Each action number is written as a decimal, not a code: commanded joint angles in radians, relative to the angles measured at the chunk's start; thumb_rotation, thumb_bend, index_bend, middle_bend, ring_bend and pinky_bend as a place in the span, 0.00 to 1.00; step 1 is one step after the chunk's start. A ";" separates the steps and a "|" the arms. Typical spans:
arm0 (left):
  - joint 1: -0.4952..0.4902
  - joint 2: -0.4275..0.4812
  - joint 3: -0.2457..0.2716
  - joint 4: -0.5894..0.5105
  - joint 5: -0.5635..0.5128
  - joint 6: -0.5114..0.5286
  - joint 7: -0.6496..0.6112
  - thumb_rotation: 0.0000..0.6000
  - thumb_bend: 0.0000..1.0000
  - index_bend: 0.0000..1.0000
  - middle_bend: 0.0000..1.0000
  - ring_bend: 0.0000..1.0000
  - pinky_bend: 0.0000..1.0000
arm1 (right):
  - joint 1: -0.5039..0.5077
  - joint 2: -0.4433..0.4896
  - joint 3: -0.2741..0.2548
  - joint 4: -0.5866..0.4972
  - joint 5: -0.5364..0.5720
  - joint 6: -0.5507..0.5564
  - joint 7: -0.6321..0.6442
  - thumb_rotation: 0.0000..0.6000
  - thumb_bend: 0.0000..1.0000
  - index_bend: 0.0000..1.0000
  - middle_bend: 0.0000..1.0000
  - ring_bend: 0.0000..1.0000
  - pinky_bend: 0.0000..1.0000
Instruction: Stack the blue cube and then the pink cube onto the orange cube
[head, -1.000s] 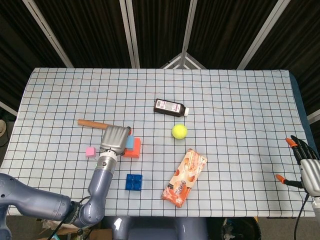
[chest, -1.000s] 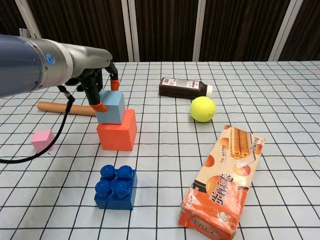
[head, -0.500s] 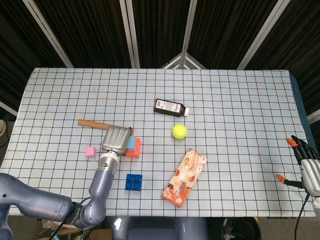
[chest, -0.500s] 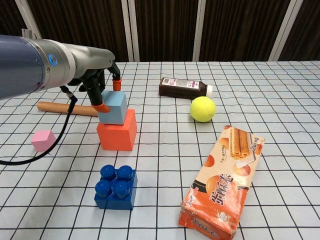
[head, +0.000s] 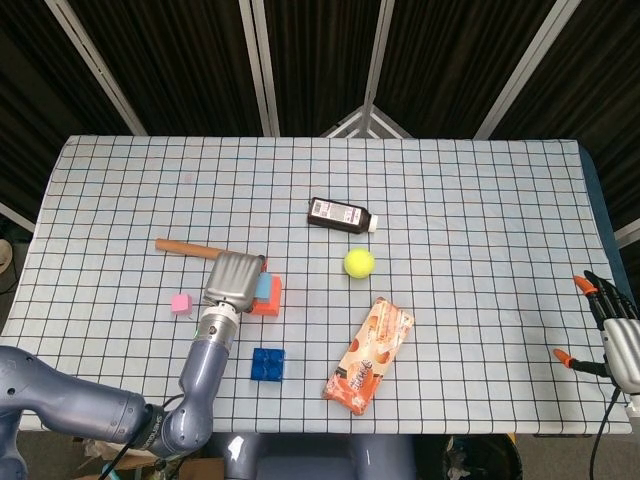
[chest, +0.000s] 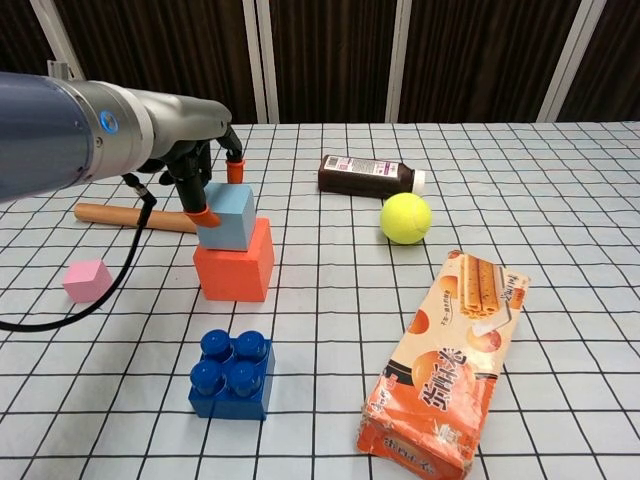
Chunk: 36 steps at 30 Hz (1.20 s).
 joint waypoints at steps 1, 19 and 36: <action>0.000 0.000 0.000 0.001 -0.003 0.001 0.002 1.00 0.32 0.38 0.82 0.78 0.84 | 0.000 0.000 0.000 0.000 0.000 -0.001 0.000 1.00 0.13 0.00 0.01 0.03 0.14; 0.002 -0.003 -0.001 0.012 -0.006 -0.015 0.001 1.00 0.32 0.38 0.82 0.78 0.84 | 0.002 0.001 0.000 -0.001 0.006 -0.009 -0.003 1.00 0.13 0.00 0.01 0.03 0.14; 0.001 0.006 0.008 -0.006 0.002 -0.010 0.013 1.00 0.32 0.19 0.82 0.78 0.84 | 0.002 0.006 0.000 -0.011 0.015 -0.020 -0.005 1.00 0.13 0.00 0.01 0.03 0.14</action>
